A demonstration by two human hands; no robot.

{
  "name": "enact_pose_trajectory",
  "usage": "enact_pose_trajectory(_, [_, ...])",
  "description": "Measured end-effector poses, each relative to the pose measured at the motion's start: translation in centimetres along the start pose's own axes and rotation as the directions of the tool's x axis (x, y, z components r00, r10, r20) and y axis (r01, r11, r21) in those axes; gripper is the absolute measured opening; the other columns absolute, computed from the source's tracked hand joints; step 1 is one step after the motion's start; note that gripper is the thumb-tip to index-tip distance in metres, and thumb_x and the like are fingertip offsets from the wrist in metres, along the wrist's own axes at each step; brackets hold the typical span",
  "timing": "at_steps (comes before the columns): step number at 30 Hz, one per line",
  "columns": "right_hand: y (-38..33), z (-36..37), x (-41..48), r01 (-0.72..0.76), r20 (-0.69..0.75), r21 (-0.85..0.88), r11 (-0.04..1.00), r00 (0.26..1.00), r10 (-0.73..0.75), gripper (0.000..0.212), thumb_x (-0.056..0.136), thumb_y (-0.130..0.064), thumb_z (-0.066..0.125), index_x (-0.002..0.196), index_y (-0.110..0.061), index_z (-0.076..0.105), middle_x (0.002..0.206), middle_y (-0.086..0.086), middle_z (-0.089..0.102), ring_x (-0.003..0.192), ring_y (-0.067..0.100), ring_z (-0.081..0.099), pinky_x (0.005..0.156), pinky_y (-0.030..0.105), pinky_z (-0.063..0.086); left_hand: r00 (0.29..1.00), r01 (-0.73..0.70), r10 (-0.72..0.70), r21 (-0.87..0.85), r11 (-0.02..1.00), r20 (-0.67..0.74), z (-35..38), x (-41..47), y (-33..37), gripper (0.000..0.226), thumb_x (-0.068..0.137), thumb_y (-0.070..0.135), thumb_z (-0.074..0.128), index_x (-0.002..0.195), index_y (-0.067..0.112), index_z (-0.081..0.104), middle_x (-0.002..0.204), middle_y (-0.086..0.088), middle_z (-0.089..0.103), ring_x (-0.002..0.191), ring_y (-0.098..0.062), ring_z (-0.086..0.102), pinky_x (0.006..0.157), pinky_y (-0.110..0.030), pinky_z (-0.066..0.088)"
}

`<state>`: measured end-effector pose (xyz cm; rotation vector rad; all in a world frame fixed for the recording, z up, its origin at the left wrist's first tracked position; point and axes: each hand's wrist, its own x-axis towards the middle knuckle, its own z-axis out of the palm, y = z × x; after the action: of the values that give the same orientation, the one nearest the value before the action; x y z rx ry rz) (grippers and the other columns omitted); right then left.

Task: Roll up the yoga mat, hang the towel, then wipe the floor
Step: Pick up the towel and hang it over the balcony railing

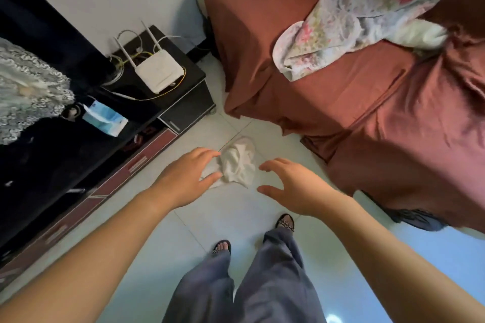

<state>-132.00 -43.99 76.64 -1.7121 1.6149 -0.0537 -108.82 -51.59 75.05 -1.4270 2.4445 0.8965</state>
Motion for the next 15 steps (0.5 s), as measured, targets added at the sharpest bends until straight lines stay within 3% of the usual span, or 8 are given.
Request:
enact_pose_trajectory(7, [8.1,2.8,11.7,0.103,0.169,-0.078,0.992,0.982,-0.089,0.052,0.089,-0.042,0.055,0.134,-0.019,0.043,0.138,0.000,0.044,0.123,0.022,0.043,0.098,0.031,0.037,0.987,0.156,-0.161,-0.138,0.978,-0.025,7.4,8.7,-3.1,0.046,0.092,0.040,0.050,0.133,0.021,0.045,0.135,0.003,0.047,0.118,-0.019,0.049,0.095,-0.040,0.044])
enact_pose_trajectory(12, [14.8,9.2,21.4,0.096,0.162,-0.057,0.994,0.983,-0.086,0.053,0.089,-0.043,0.055,0.134,-0.020,0.043,0.140,-0.002,0.042,0.126,0.020,0.042,0.101,0.034,0.039,0.961,0.237,-0.266,-0.267,0.934,-0.080,16.5,17.1,-8.3,0.042,0.092,0.035,0.052,0.131,0.018,0.047,0.134,0.001,0.048,0.121,-0.020,0.046,0.096,-0.036,0.042])
enact_pose_trajectory(15, [18.9,13.8,27.2,0.073,0.099,-0.017,0.997,0.993,-0.071,0.054,0.088,-0.044,0.056,0.134,-0.019,0.043,0.140,-0.003,0.043,0.123,0.020,0.045,0.100,0.033,0.040,0.911,0.351,-0.403,-0.351,0.868,-0.088,22.5,22.0,-12.7,0.040,0.092,0.033,0.053,0.129,0.019,0.048,0.133,-0.002,0.049,0.120,-0.021,0.048,0.094,-0.033,0.041])
